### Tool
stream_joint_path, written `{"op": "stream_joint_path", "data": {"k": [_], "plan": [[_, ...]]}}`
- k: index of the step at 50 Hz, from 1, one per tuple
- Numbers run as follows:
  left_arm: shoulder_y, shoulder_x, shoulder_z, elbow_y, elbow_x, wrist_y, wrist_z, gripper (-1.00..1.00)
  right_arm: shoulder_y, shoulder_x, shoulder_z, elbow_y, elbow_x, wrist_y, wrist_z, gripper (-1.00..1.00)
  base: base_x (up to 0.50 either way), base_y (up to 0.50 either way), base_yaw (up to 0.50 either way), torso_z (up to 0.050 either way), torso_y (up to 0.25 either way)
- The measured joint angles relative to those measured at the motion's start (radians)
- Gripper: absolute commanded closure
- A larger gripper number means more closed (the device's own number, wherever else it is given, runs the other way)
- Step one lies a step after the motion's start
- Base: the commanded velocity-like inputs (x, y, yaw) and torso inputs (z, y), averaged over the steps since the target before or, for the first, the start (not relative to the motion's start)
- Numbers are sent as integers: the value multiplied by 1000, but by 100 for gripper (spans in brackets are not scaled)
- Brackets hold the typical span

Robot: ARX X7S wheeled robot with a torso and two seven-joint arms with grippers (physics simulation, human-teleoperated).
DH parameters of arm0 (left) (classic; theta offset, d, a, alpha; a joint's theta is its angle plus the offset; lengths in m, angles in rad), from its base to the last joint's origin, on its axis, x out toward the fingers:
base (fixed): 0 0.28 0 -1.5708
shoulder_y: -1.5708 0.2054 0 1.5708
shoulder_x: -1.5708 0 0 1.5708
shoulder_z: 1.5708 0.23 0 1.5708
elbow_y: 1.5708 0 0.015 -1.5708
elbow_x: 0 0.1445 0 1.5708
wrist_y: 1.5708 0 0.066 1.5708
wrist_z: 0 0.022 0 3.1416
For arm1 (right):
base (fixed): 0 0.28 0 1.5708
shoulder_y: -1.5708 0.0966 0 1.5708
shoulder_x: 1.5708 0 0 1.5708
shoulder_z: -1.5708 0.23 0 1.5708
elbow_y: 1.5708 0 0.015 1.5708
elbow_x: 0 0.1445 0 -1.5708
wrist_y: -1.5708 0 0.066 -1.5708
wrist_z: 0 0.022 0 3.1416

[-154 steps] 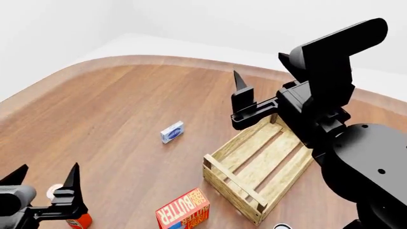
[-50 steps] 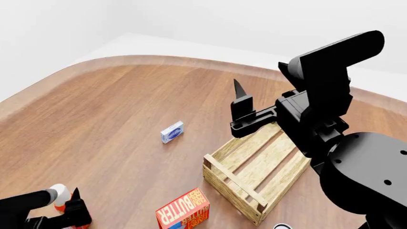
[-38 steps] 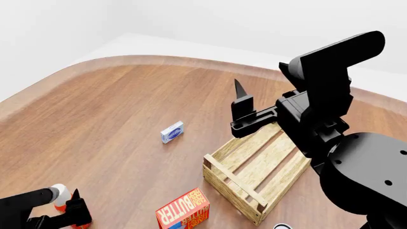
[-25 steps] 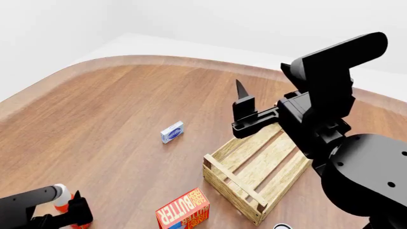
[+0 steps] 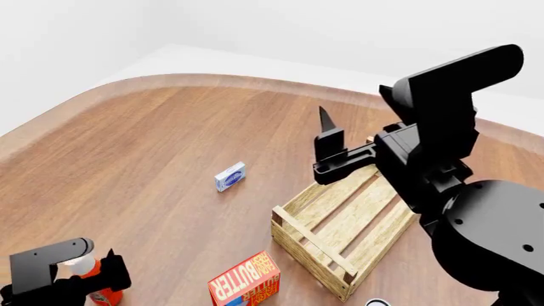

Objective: Pick up the ketchup, and put it in the wooden tray.

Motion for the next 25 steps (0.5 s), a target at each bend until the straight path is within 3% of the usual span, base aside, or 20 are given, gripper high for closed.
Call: {"op": "stream_joint_path", "data": {"k": [5,6,25], "plan": [[-24,1,10,-38,5,-1,-4,-100,0,5,1,0,11,-2,12,-100,0,0,0,0,0],[-29,2,12,-46,6,-1,-4,100,0,5,2,0,14,-3,14,-100,0,0,0,0,0],[-95,5,26,-130,43,7,-19,100,11,21,6,5,63,-7,63,-100,0,0,0,0,0]]}}
